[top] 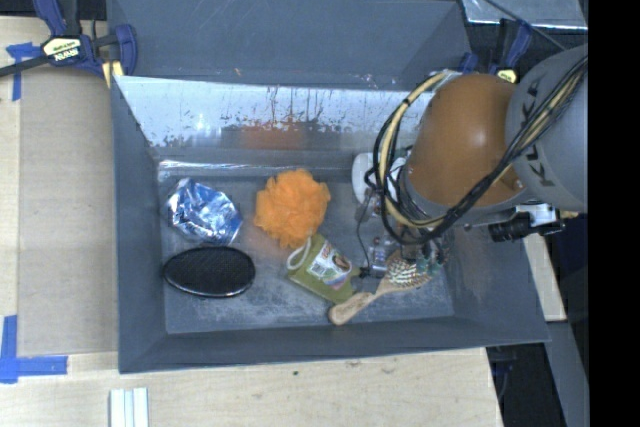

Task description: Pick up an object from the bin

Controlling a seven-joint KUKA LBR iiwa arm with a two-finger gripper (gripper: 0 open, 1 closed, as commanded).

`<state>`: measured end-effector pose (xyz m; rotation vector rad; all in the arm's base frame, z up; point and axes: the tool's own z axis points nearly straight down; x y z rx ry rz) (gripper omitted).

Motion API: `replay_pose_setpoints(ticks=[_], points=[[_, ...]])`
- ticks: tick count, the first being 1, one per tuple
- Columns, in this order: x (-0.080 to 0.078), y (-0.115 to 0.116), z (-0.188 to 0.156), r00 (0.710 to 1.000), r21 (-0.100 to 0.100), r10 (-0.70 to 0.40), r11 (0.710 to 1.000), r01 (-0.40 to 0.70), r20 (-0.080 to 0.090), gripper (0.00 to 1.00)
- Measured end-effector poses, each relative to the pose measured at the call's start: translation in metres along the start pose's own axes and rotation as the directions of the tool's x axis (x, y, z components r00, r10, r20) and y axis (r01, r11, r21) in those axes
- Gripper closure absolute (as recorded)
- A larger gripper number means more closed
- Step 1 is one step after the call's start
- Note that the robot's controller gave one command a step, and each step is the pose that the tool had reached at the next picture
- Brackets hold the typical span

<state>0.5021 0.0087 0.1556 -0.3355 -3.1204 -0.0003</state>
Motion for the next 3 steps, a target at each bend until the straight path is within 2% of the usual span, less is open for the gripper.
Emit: replay_pose_setpoints(ticks=[1, 2, 3], points=[[-0.009, 0.027, 0.01, 0.992, -0.001, 0.128, 0.992, -0.128, 0.004, 0.0], [-0.019, 0.044, 0.016, 0.969, -0.004, 0.248, 0.969, -0.248, 0.008, 0.0], [-0.027, 0.087, -0.01, 0.9, -0.01, 0.435, 0.9, -0.435, 0.011, 0.0]])
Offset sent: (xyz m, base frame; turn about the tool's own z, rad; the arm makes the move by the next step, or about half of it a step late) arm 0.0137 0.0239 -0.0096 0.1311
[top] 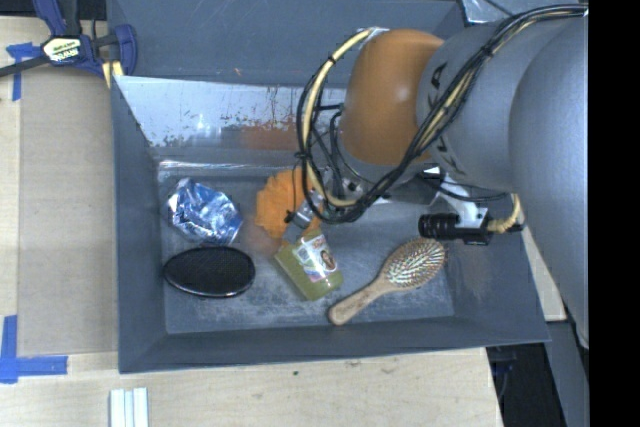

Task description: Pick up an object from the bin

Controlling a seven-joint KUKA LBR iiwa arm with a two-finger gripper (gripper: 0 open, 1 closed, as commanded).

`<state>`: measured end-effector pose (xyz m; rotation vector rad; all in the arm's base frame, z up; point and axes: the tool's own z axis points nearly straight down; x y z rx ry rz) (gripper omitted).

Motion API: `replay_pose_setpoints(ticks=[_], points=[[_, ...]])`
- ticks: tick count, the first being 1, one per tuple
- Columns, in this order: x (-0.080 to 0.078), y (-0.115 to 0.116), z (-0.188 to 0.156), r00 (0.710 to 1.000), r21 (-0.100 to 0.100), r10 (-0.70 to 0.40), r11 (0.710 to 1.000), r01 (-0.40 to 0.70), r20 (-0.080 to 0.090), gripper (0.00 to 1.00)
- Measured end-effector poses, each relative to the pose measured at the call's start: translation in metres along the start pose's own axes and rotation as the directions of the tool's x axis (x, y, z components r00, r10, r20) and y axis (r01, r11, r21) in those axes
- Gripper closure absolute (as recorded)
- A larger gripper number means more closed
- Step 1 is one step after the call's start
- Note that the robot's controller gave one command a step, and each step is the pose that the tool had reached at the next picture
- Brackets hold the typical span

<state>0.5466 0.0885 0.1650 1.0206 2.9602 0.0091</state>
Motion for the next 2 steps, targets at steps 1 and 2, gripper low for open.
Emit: replay_pose_setpoints(ticks=[1, 2], points=[[-0.001, -0.002, 0.001, 1.0, 0.004, 0.0, 1.0, 0.0, -0.001, 1.0], [0.013, 0.044, -0.109, 0.999, -0.006, -0.053, 0.999, 0.053, 0.007, 1.0]])
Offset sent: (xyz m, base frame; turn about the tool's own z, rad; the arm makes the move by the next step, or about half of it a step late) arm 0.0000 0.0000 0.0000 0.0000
